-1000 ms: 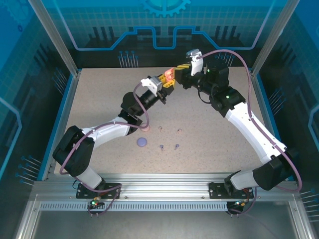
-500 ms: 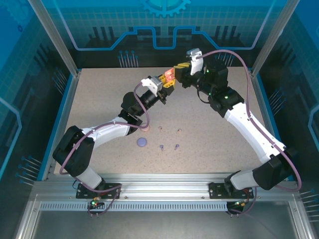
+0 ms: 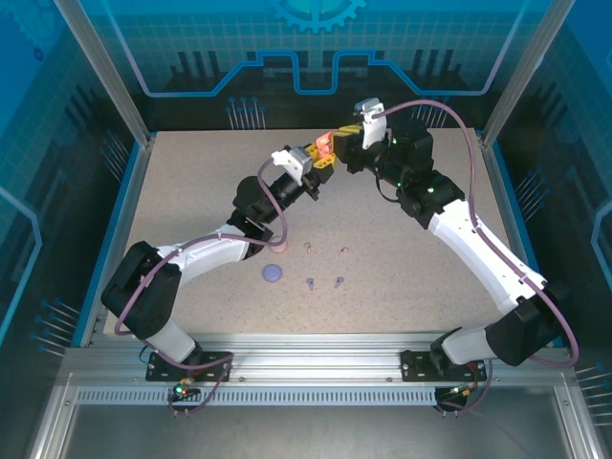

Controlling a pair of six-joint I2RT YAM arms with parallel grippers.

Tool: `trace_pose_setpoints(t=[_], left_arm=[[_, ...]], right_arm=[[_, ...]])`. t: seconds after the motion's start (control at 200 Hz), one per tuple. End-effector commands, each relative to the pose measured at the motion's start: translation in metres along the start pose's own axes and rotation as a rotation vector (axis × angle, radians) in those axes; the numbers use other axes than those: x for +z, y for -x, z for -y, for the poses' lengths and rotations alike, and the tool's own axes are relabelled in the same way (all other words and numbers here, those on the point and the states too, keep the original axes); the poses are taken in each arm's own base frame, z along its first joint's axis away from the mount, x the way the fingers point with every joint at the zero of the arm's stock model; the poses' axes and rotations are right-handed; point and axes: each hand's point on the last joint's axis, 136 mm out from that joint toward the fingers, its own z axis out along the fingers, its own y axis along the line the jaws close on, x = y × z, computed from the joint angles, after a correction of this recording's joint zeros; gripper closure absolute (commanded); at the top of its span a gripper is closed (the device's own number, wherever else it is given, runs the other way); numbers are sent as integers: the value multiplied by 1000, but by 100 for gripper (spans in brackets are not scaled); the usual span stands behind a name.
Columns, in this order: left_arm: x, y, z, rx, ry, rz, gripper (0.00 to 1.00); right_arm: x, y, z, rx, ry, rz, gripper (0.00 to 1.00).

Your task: Insert wireless bluetooth earbuds into charging case

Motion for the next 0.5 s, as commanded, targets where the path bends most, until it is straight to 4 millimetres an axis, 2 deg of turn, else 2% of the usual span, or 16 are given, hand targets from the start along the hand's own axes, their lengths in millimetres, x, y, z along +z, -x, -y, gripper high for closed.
trace_pose_setpoints(t=[0.0, 0.495], left_arm=[[4, 43, 4, 31, -15, 130, 100], [5, 43, 4, 30, -13, 133, 100]], right_arm=[[-3, -7, 0, -19, -20, -12, 78], [-1, -15, -11, -131, -49, -36, 77]])
